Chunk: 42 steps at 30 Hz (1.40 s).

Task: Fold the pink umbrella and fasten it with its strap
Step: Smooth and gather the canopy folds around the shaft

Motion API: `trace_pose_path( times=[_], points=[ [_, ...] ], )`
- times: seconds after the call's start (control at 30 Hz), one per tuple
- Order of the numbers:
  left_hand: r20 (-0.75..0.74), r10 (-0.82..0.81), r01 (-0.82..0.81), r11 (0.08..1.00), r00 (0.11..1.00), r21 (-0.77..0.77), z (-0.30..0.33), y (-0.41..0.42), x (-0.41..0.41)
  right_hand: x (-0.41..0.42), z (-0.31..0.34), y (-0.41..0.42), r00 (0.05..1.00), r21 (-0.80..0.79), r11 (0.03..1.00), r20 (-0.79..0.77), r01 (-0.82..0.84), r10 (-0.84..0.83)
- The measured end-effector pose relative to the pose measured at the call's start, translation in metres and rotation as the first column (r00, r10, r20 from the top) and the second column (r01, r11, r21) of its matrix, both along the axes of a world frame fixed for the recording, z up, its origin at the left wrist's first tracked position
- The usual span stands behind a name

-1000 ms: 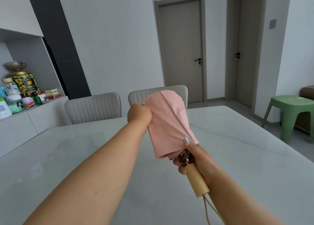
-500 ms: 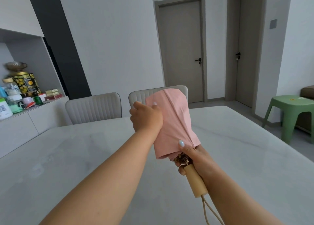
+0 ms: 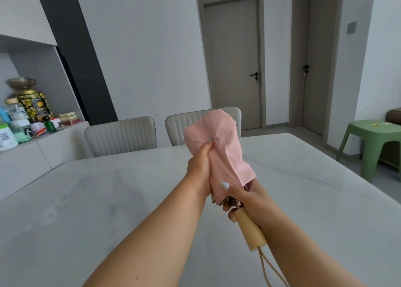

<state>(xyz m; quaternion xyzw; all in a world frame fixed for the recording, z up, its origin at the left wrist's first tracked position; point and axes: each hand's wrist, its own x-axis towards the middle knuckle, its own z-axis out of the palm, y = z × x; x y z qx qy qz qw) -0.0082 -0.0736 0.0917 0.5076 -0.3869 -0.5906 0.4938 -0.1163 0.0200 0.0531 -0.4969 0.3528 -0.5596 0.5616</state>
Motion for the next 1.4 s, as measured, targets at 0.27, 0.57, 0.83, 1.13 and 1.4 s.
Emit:
trace_pose_path(
  times=[0.27, 0.57, 0.83, 1.13, 1.4],
  points=[
    [0.016, 0.208, -0.206, 0.976, 0.978, -0.073, 0.009, 0.000, 0.004, 0.002, -0.003, -0.008, 0.914, 0.098, 0.910, -0.089, 0.403, -0.395],
    [-0.032, 0.137, -0.140, 0.981, 0.990, -0.134, 0.005, 0.003, -0.006, -0.009, 0.003, -0.001, 0.977, 0.277, 0.953, 0.204, -0.121, 0.065],
    [-0.020, 0.111, -0.113, 0.986, 0.994, -0.119, 0.000, 0.007, -0.006, -0.010, 0.002, 0.002, 0.974, 0.241, 0.959, 0.202, -0.152, 0.104],
    [-0.044, 0.012, -0.016, 0.997, 0.999, -0.081, -0.003, 0.005, -0.007, -0.012, 0.004, 0.002, 0.975, 0.263, 0.951, 0.195, -0.161, 0.111],
    [0.016, -0.095, 0.096, 0.982, 0.995, -0.160, 0.008, 0.001, 0.006, -0.009, 0.000, 0.000, 0.982, 0.205, 0.972, 0.170, -0.111, 0.077]
  ],
)
